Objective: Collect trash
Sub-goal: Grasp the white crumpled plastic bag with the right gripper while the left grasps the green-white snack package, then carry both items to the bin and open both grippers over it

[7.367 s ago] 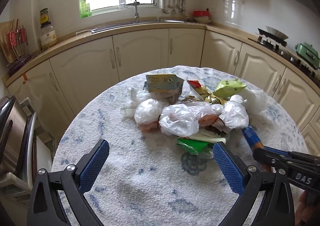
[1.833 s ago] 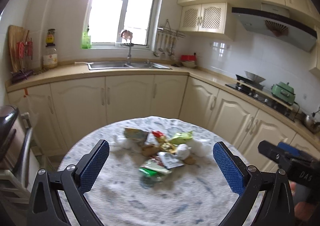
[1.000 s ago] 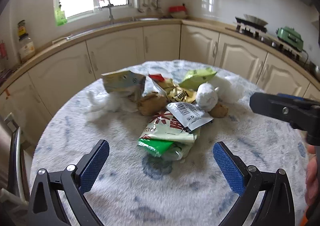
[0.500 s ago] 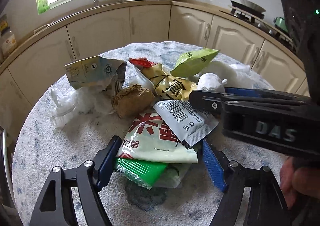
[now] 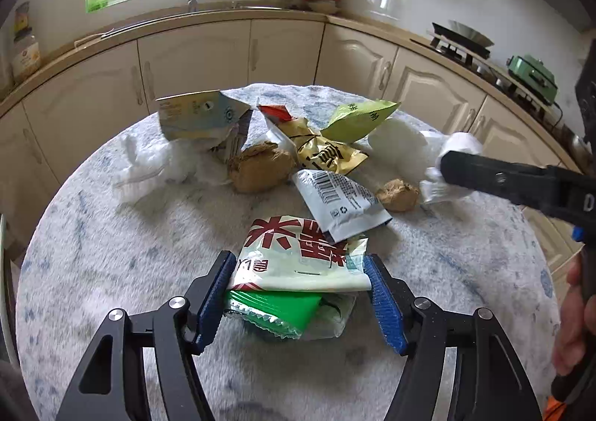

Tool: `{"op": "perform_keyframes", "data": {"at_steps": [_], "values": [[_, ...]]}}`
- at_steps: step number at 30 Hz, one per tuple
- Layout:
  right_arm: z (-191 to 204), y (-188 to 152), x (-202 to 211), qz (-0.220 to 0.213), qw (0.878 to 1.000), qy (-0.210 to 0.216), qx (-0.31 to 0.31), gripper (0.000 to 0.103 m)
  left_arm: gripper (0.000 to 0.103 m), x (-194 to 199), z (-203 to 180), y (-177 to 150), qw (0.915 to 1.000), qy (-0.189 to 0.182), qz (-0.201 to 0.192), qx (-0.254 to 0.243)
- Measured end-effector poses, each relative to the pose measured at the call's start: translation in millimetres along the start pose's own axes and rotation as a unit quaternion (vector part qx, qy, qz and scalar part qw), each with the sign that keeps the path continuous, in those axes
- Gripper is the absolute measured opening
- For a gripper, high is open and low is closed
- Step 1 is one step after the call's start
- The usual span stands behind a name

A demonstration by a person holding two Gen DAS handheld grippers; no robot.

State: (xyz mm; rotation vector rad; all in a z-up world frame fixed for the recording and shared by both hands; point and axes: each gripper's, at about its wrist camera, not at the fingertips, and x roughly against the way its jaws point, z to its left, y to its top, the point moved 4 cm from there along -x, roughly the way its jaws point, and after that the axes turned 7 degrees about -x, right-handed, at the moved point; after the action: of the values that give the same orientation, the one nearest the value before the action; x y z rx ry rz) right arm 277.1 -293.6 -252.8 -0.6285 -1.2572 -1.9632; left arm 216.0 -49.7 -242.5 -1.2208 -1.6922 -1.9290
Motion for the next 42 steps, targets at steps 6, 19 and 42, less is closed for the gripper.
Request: {"op": "perform_keyframes", "data": {"at_steps": [6,19,42], "values": [[-5,-11,40,-0.025,1.000,-0.002,-0.001,0.035,0.064,38,-2,-21,0.9995,0.007,-0.027,0.011],[-9,-28,102,-0.068,0.998,-0.009,0.004,0.035,0.064,125,-40,-25,0.9945,-0.001,-0.104,-0.018],[-154,-34,264,-0.192,0.970,-0.123,-0.084,0.035,0.064,159,-224,38,0.9655,-0.162,-0.172,-0.110]]}}
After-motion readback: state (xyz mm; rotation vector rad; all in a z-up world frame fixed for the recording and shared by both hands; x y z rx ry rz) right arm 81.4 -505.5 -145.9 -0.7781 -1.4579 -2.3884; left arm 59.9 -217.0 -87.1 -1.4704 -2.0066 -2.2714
